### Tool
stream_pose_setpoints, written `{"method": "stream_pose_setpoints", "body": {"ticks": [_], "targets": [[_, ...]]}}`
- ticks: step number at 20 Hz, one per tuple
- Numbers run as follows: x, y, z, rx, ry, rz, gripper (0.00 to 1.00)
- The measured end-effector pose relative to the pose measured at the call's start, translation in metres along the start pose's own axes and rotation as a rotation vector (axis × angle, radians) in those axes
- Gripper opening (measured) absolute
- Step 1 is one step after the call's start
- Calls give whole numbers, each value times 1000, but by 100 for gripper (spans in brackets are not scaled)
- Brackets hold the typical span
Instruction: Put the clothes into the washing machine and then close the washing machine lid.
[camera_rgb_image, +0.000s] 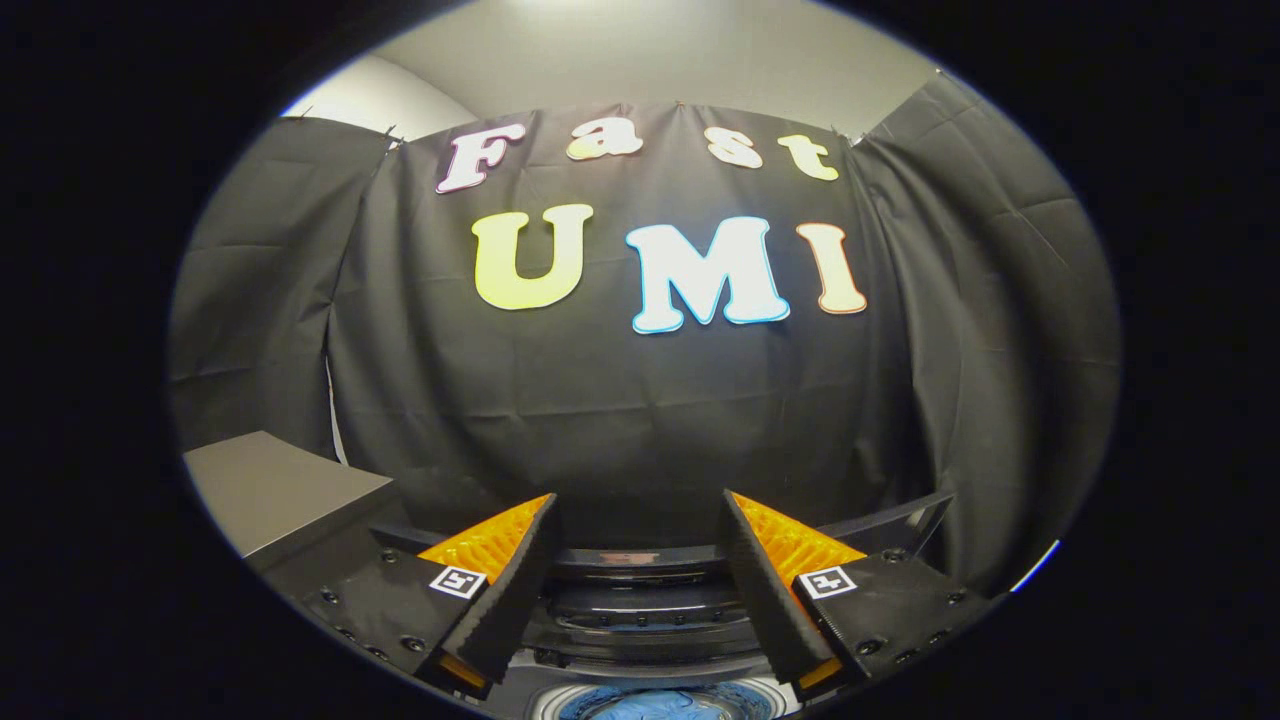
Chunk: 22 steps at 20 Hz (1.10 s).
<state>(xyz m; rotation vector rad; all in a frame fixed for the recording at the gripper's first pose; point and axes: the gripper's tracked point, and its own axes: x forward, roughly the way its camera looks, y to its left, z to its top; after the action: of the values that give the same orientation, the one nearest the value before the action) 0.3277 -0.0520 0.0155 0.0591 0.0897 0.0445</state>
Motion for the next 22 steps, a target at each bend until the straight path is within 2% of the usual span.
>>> {"method": "stream_pose_setpoints", "body": {"ticks": [22], "targets": [[-78,2,-24,-17,-13,-7,98]]}}
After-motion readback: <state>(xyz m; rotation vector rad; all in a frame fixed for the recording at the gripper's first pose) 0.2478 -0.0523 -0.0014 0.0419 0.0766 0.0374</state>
